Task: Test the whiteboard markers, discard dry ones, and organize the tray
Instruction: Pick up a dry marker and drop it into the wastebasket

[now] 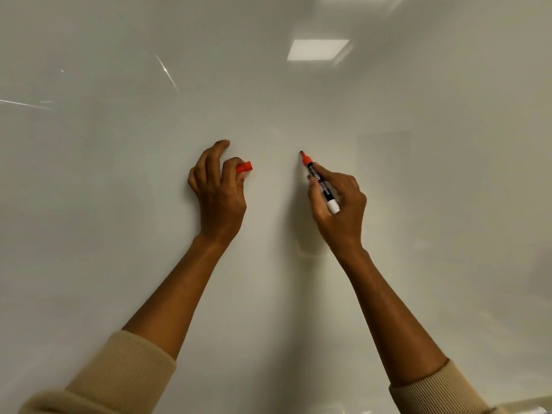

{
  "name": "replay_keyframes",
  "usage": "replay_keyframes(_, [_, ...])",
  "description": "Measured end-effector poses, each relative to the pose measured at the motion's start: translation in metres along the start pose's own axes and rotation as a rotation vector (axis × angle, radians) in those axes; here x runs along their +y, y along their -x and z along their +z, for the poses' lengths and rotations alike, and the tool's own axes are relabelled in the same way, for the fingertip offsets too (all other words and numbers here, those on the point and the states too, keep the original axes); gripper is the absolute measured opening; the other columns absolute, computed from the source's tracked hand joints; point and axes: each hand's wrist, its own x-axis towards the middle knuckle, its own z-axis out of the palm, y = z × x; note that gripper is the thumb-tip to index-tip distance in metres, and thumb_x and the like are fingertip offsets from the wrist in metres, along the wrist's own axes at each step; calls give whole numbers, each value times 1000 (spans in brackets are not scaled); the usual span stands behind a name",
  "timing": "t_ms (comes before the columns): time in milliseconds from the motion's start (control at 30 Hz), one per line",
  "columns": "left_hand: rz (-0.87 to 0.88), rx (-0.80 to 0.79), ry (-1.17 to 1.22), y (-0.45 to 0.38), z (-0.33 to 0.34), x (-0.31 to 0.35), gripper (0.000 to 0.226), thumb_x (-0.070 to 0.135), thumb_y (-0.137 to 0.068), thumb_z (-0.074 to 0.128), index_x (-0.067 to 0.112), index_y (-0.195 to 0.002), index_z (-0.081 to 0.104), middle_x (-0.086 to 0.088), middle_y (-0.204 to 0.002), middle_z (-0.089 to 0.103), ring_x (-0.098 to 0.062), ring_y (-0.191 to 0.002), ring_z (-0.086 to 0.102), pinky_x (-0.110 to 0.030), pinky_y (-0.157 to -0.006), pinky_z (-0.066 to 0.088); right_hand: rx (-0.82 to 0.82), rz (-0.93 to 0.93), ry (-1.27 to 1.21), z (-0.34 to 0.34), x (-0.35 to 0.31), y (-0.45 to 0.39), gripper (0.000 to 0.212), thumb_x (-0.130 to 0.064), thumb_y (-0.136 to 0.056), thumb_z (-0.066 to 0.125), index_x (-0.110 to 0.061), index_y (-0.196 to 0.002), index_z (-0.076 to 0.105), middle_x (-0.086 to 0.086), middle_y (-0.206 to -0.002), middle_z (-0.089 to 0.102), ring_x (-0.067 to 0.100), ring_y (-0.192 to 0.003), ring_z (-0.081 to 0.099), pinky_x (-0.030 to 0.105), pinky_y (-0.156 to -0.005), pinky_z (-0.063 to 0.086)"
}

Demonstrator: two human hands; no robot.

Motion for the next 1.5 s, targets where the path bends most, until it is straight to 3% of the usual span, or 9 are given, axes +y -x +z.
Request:
replay_keyframes(100, [-58,-40,126,11,-8,9,14,21,-100,53,13,-105,62,-8,-141,50,-28,-130,43,-42,-103,35,8,188,-86,-14,-4,4,26,-16,-93,67,-16,-118,73,-7,-104,74,13,-98,68,37,-86,56])
replay_keyframes(333, [-116,-169,361,59,-14,29,16,17,-99,53,8,-110,61,-8,-125,58,-23,-116,50,-45,-94,46,-247,456,-397,-59,-10,35,28,-17,-96,65,-13,-124,68,2,-117,72,17,-113,67,35,-99,52])
replay_keyframes(467, [-255,-378,666,85,-30,57,14,15,-100,53,12,-110,63,2,-108,65,-13,-104,60,-39,-89,53,-331,612,-539,-78,-10,65,33,-35,-101,49,-16,-118,70,8,-112,74,28,-114,67,49,-107,45])
replay_keyframes(567, [-473,-526,823,104,-39,79,17,18,-100,52,13,-112,63,4,-105,70,-11,-103,65,-26,-91,53,-272,762,-650,-91,-8,80,49,-46,-101,36,-17,-106,75,14,-103,75,35,-109,68,53,-109,43])
replay_keyframes(633, [-508,-597,866,116,-40,90,17,21,-100,51,15,-112,62,4,-103,71,-11,-102,66,-26,-92,54,-242,814,-683,-101,-7,89,55,-49,-101,32,-20,-97,78,14,-98,76,38,-105,68,53,-109,44])
replay_keyframes(867, [-502,-775,864,143,-40,114,17,26,-100,50,23,-113,61,12,-100,71,-11,-98,66,-26,-88,55,-253,886,-640,-131,6,106,58,-47,-98,32,-15,-88,80,20,-88,74,36,-93,71,44,-100,51])
replay_keyframes(1000, [-463,-835,889,146,-44,118,14,21,-100,52,22,-111,62,10,-98,70,-9,-93,65,-19,-83,53,-287,924,-587,-144,7,111,61,-48,-98,32,-14,-83,80,22,-79,72,34,-88,70,39,-93,53])
replay_keyframes(1200, [-388,-928,960,148,-51,114,17,12,-97,56,25,-106,63,5,-92,68,-14,-88,65,-21,-81,55,-248,939,-478,-148,5,113,61,-27,-108,30,-11,-73,77,26,-78,71,26,-71,68,39,-84,53])
replay_keyframes(1500, [-358,-944,1033,144,-66,91,15,12,-94,62,21,-105,67,20,-83,65,-7,-82,63,-17,-79,50,-271,907,-307,-140,-12,128,56,-23,-109,31,-6,-75,73,14,-68,71,21,-76,70,27,-80,54])
